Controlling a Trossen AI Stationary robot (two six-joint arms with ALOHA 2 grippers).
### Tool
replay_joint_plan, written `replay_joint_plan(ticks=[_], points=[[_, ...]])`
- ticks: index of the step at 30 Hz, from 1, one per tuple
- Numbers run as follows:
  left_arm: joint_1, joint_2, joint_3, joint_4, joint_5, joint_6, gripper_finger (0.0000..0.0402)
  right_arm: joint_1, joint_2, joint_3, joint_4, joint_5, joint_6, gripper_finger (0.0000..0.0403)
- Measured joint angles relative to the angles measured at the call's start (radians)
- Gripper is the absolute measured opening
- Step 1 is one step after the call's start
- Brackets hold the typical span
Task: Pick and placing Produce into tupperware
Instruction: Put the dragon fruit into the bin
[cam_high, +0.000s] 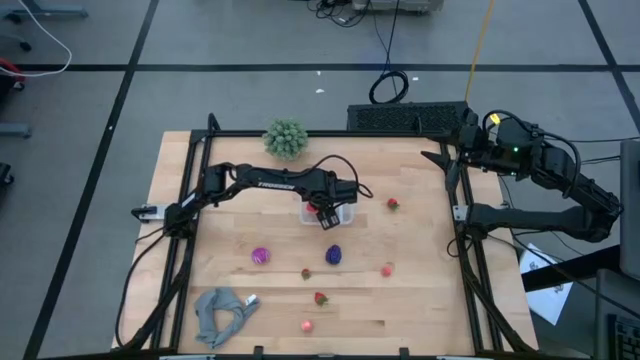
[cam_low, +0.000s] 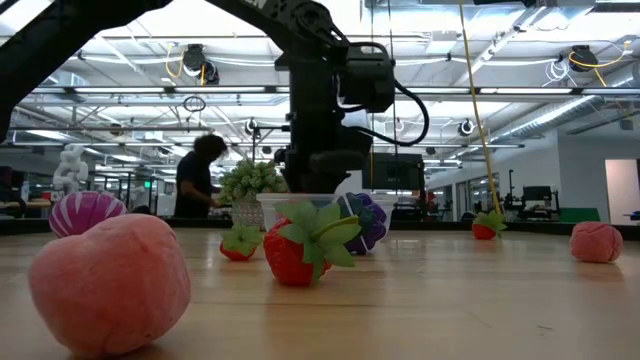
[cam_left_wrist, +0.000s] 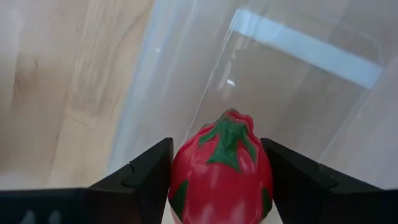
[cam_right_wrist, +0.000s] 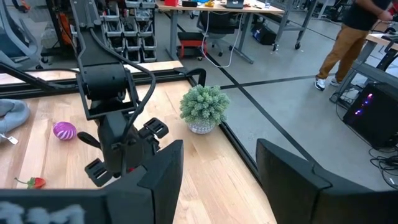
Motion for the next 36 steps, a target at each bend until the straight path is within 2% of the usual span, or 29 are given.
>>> replay_joint_plan(ticks=[8, 36], points=[[0.0, 0.0, 0.0, -0.001, 0.035, 0.016, 0.0232, 0.0, 0.0, 0.0, 0.0, 0.0, -0.001, 0.0193], [0.0, 0.001, 0.0, -0.002, 0.029, 0.036, 0.0233, 0.0, 0.0, 0.0, 0.0, 0.0, 0.008, 0.0193]])
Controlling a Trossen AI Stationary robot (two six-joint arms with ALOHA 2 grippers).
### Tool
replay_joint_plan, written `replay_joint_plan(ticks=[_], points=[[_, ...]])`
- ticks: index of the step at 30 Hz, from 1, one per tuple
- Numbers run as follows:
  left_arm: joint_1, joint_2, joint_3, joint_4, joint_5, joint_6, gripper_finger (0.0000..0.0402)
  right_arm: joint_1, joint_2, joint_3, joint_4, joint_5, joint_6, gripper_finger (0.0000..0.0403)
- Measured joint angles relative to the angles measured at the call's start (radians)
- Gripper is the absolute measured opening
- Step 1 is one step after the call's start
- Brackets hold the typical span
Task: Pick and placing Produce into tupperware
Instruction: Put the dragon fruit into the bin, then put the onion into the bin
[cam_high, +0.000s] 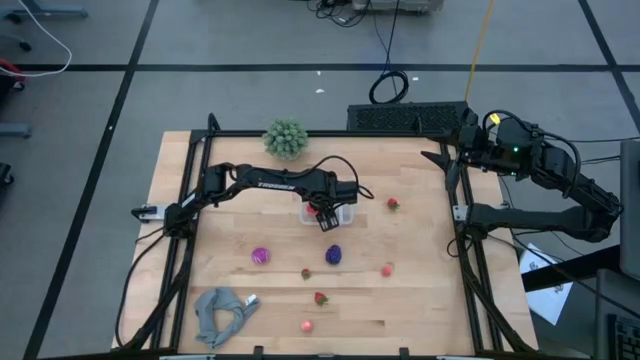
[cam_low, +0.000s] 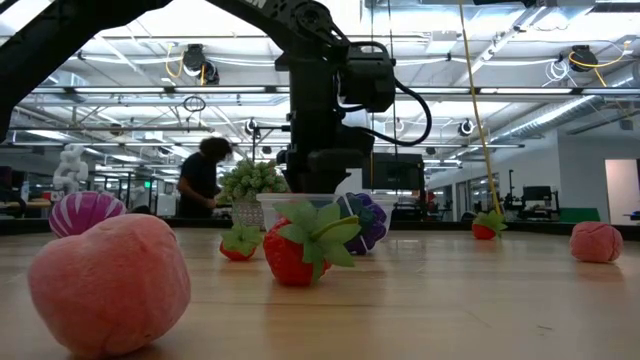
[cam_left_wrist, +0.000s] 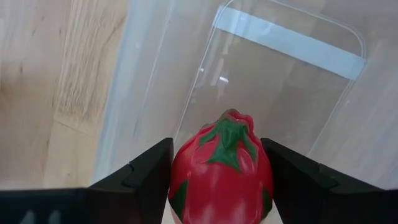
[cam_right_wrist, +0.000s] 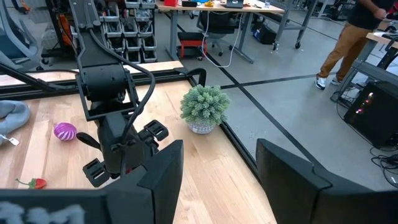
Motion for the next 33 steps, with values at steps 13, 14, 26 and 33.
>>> replay_joint_plan(ticks=[13, 14, 26, 33], points=[[-0.006, 0.0, 0.0, 0.0, -0.003, 0.003, 0.0232, 0.0, 0.0, 0.0, 0.0, 0.0, 0.008, 0.0193], [-0.006, 0.0, 0.0, 0.0, -0.003, 0.003, 0.0232, 0.0, 0.0, 0.0, 0.0, 0.0, 0.008, 0.0193], [-0.006, 0.0, 0.0, 0.003, -0.004, 0.008, 0.0289, 0.0, 0.0, 0.0, 0.0, 0.0, 0.008, 0.0193], [-0.006, 0.0, 0.001, 0.001, -0.003, 0.006, 0.0351, 0.0, 0.0, 0.0, 0.0, 0.0, 0.008, 0.0193]])
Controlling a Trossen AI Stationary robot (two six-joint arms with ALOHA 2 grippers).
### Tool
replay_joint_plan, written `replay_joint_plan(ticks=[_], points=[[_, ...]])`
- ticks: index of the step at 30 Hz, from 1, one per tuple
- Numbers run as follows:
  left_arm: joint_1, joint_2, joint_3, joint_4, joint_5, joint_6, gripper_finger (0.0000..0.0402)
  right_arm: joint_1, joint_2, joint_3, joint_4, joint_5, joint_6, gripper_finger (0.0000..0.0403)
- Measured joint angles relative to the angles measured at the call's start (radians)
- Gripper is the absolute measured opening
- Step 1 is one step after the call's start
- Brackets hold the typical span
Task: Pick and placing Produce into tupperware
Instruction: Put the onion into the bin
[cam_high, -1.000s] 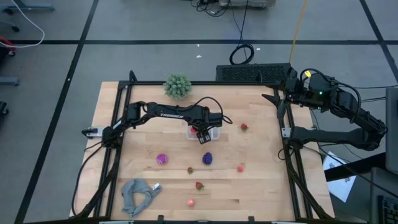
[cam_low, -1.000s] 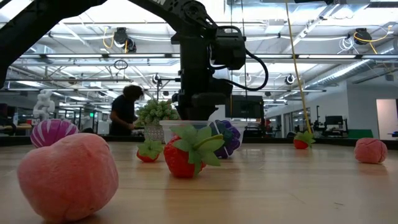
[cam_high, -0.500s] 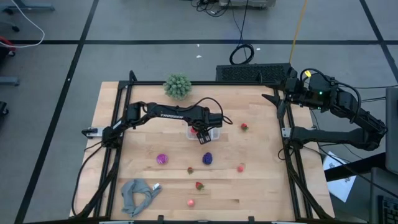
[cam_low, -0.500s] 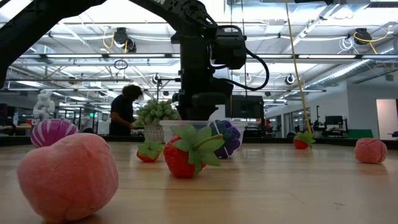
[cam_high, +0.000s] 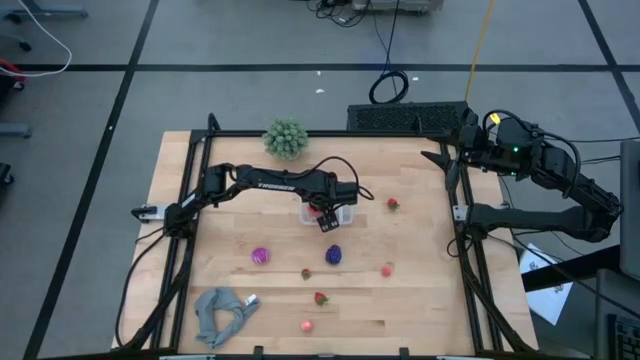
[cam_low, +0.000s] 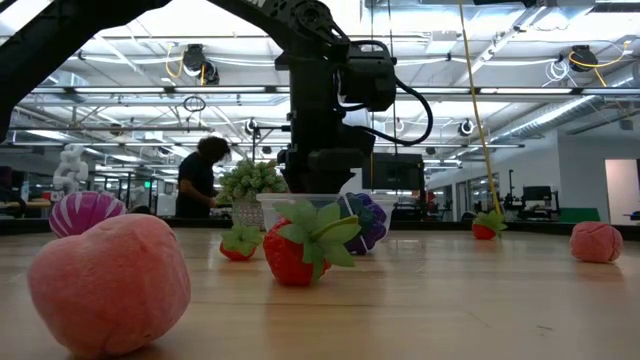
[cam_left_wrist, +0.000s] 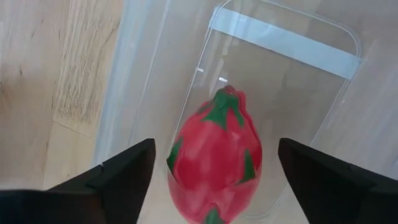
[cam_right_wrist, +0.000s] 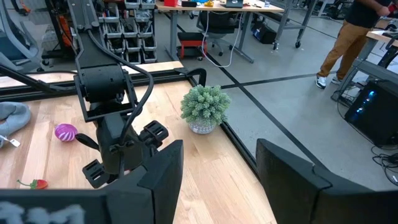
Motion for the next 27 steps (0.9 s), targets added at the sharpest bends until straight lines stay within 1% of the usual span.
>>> replay_joint_plan(ticks=[5, 11, 16, 21, 23, 27], points=[[-0.002, -0.008, 0.009, -0.021, 0.026, 0.003, 0.0364, 0.0, 0.0, 0.0, 0.0, 0.0, 0.0, 0.0193], [-0.006, -0.056, 0.063, -0.137, 0.026, 0.013, 0.0365, 0.0, 0.0, 0.0, 0.0, 0.0, 0.0, 0.0193], [-0.025, -0.151, 0.092, -0.201, 0.026, 0.011, 0.0365, 0.0, -0.001, 0.0, 0.001, 0.0, 0.001, 0.0193], [-0.076, -0.261, 0.092, -0.282, 0.025, -0.05, 0.0365, 0.0, 0.0, 0.0, 0.0, 0.0, 0.002, 0.0193], [-0.111, -0.295, 0.092, -0.302, -0.001, -0.084, 0.0365, 0.0, 0.0, 0.0, -0.001, 0.0, 0.002, 0.0193], [-0.19, -0.338, 0.059, -0.328, -0.108, -0.172, 0.0365, 0.0, -0.001, 0.0, -0.012, 0.0, 0.001, 0.0193]])
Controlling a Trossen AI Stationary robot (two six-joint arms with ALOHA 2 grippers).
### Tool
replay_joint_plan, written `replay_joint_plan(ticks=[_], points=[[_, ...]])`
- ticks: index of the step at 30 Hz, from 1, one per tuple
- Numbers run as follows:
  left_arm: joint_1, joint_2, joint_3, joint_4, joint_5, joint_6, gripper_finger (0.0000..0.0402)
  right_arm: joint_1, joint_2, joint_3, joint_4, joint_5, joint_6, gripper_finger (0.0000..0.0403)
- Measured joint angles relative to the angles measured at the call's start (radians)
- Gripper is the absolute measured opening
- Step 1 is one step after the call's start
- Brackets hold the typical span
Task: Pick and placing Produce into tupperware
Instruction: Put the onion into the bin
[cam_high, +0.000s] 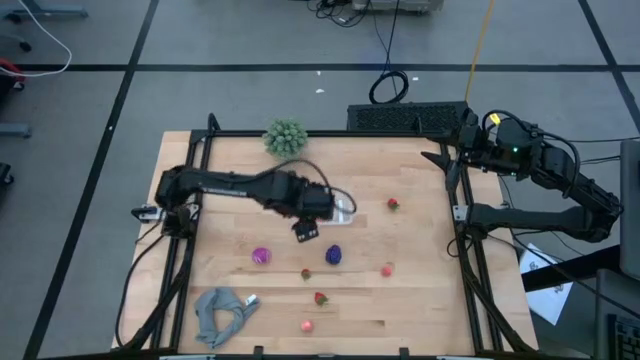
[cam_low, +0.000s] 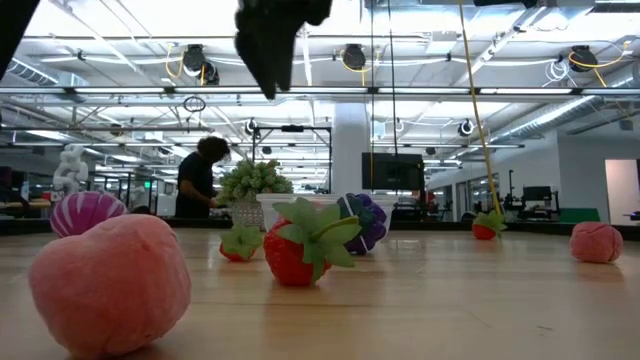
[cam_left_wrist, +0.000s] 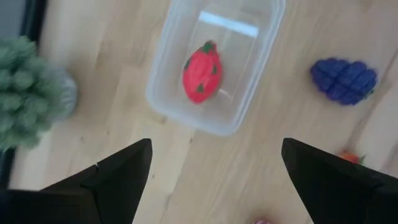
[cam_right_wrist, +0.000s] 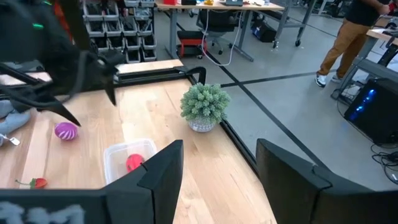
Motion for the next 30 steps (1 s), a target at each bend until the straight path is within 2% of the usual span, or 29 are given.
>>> replay_joint_plan(ticks=[7, 14, 20, 27, 30], points=[[-0.126, -0.006, -0.111, -0.086, -0.105, -0.238, 0.0365, 0.0, 0.0, 0.0, -0.03, 0.0, 0.003, 0.0193], [-0.183, -0.017, -0.294, -0.132, -0.097, -0.399, 0.0365, 0.0, 0.0, 0.0, -0.04, -0.004, 0.008, 0.0193], [-0.189, -0.112, -0.468, -0.082, -0.034, -0.59, 0.0365, 0.0, 0.0, 0.0, -0.04, -0.004, 0.05, 0.0193], [-0.218, -0.282, -0.68, 0.154, 0.122, -0.813, 0.0365, 0.0, 0.0, 0.0, -0.031, -0.005, 0.058, 0.0193], [-0.241, -0.319, -0.749, 0.235, 0.176, -0.898, 0.0365, 0.0, 0.0, 0.0, -0.024, -0.005, 0.057, 0.0193]])
